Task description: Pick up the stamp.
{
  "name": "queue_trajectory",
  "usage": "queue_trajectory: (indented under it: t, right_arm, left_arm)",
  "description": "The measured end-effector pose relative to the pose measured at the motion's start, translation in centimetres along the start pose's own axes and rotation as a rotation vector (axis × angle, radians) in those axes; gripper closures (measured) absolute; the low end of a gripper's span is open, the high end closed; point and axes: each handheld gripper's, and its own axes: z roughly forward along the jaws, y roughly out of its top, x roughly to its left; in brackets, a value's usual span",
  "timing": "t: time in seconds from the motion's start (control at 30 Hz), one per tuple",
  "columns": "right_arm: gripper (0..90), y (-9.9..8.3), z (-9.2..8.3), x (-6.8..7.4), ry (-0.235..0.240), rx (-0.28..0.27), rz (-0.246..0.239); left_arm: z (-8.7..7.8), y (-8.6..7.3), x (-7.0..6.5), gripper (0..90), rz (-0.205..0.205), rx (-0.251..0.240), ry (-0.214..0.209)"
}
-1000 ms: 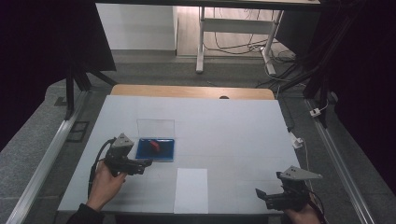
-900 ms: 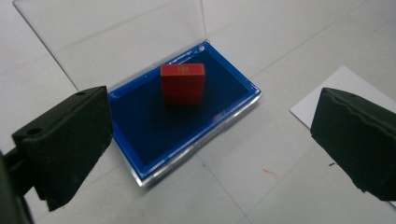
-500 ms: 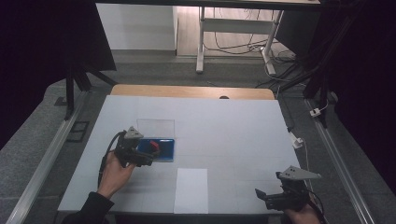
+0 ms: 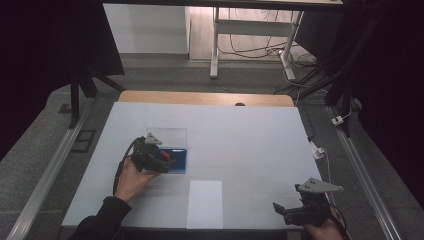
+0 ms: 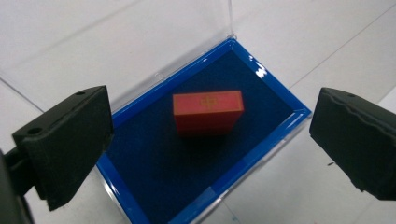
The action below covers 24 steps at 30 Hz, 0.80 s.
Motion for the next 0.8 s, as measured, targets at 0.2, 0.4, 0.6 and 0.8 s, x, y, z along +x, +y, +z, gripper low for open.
queue_trajectory:
  t: [0.2,0.4,0.6,0.8]
  right_arm:
    - [0.2,0.03,0.02,0.05,0.0,0.007,-0.005]
    - [0.1,0.03,0.08,0.1,0.001,0.008,-0.012]
    - [0.2,0.03,0.09,0.12,0.001,0.009,-0.014]
    - [0.2,0.02,0.07,0.15,0.001,0.01,-0.017]
  left_arm:
    - [0.14,0.11,0.57,21.4,-0.019,0.003,-0.01]
    - [0.27,0.06,0.62,37.3,-0.01,0.032,0.001]
    - [0.37,0.3,0.43,54.6,-0.015,0.047,-0.02]
    - [0.39,0.65,0.16,58.3,-0.014,0.067,-0.003]
